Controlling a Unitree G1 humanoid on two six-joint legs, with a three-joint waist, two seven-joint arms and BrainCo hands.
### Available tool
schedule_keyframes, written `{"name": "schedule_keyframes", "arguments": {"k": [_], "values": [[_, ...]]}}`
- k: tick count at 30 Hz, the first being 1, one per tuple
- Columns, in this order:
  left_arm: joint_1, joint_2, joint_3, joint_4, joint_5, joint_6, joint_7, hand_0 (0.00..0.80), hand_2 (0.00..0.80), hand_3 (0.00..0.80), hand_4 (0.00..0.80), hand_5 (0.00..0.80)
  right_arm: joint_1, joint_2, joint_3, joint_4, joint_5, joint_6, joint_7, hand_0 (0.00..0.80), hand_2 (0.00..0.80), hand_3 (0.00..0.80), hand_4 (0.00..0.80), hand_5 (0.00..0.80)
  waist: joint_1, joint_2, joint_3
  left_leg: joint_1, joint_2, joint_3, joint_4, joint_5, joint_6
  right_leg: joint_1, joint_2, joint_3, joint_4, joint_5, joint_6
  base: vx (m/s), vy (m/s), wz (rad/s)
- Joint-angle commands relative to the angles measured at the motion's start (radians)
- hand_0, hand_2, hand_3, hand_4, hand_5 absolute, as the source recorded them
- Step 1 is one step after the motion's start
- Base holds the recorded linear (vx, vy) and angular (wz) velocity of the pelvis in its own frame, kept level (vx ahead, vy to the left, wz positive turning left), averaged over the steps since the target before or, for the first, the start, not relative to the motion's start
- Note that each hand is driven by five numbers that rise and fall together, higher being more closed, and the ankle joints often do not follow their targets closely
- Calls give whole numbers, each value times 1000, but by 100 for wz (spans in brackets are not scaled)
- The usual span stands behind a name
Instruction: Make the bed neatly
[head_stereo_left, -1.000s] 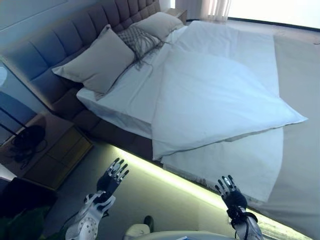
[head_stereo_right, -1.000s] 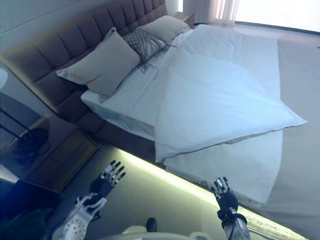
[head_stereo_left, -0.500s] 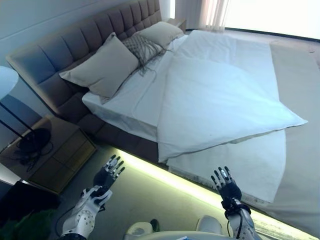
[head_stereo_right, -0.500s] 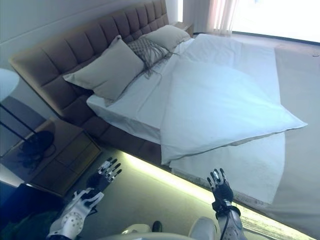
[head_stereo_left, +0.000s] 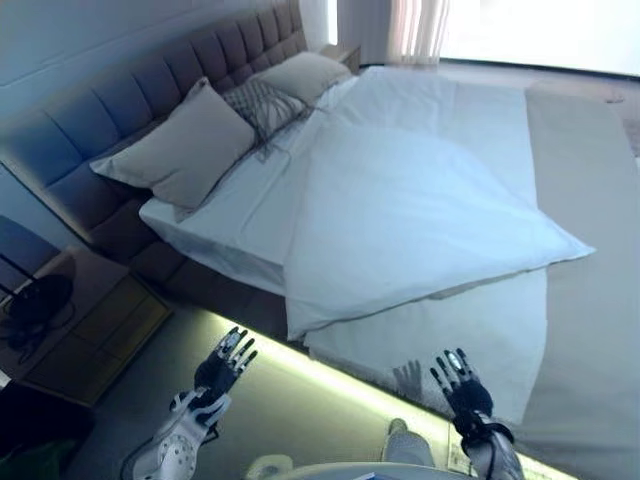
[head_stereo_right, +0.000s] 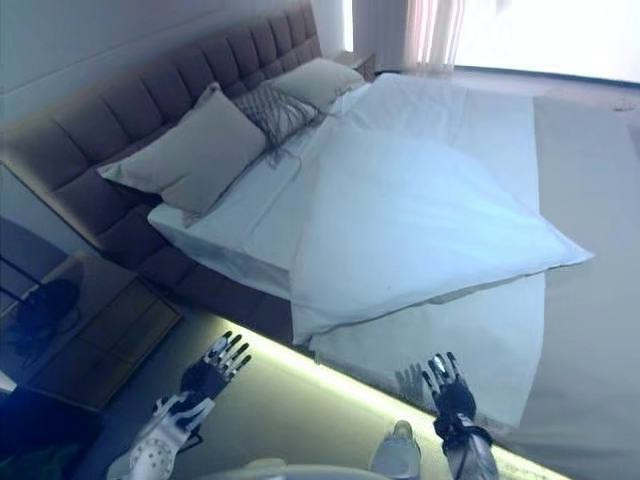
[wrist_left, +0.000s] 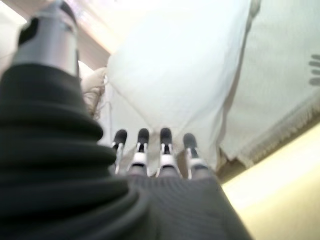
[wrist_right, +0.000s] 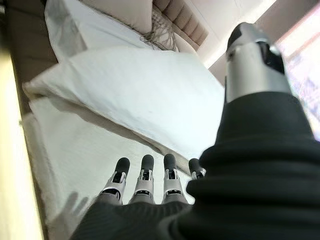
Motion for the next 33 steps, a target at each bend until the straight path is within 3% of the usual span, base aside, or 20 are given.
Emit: {"name": "schedule_keyframes", "arguments": {"k": [1,4,6,8,11,13,15,17,24,28,31,33], "values": [[-11,57,-5,-56,-57,-54,-40,0,0,0,0,0,-72,10,14,-48,10,-19,7,0,0,0,0,0,2,-53,-29,85,23,-9,164,256,11,45,7,38,-195,173,55,278,-370,5],[-35,32,-39,-51,-90,-74,-27,0,0,0,0,0,-97,-15,19,-21,20,-44,14,0,0,0,0,0,-5,-71,-33,2,22,42,349,323,20,97,51,20,-205,120,-15,189,-297,-1],[-48,21,-58,-38,-79,-84,-42,0,0,0,0,0,-96,-14,6,-6,31,-64,16,0,0,0,0,0,-4,-76,-25,-57,35,80,351,309,39,115,69,13,-200,100,-28,157,-188,12],[-64,19,-81,-33,-56,-98,-47,0,0,0,0,0,-94,-8,-2,-3,51,-79,20,0,0,0,0,0,2,-67,-16,-82,42,90,257,325,40,135,94,9,-192,73,-28,161,-52,12],[-96,24,-95,-29,-53,-77,-36,0,0,0,0,0,-65,1,-23,-28,66,-74,-7,0,0,0,0,0,13,-36,-9,-102,52,102,17,411,-1,192,128,-1,-207,32,-17,193,58,8],[-116,15,-104,-22,-45,-72,-27,0,0,0,0,0,-48,-3,-27,-46,73,-79,-11,0,0,0,0,0,28,-30,-1,-144,47,89,-86,450,-24,233,129,3,-229,17,-6,231,77,34],[-133,10,-110,-6,-47,-77,-15,0,0,0,0,0,-34,-7,-22,-65,82,-83,-10,0,0,0,0,0,54,-14,7,-207,47,60,-235,535,-51,277,142,26,-248,-2,-1,301,76,38],[-136,9,-100,-1,-42,-69,-14,0,0,0,0,0,-28,-7,-23,-63,95,-85,-12,0,0,0,0,0,76,-9,11,-244,43,37,-290,571,-62,299,143,39,-243,-20,-1,302,52,5],[-81,7,-56,11,-24,-58,-8,0,0,0,0,0,-21,16,-28,-20,71,-89,23,0,0,0,0,0,120,25,-9,-276,22,-59,-329,556,-58,343,138,67,-195,-105,-6,335,85,-59],[-80,9,-44,35,-3,-47,-8,0,0,0,0,0,-28,28,-11,-26,66,-95,10,0,0,0,0,0,151,27,-18,-301,-12,-70,-309,556,-52,397,123,74,-178,-150,3,462,170,-33],[-106,21,-51,57,5,-52,4,0,0,0,0,0,-62,46,26,3,75,-113,-34,0,0,0,0,0,164,16,-24,-288,-45,-46,-280,490,-18,403,54,58,-113,-159,44,451,262,12],[-122,31,-54,65,31,-57,-14,0,0,0,0,0,-47,70,2,-7,91,-92,-43,0,0,0,0,0,168,-6,-39,-323,-84,-23,-193,450,16,409,0,52,-61,-86,83,373,244,-5]]}}
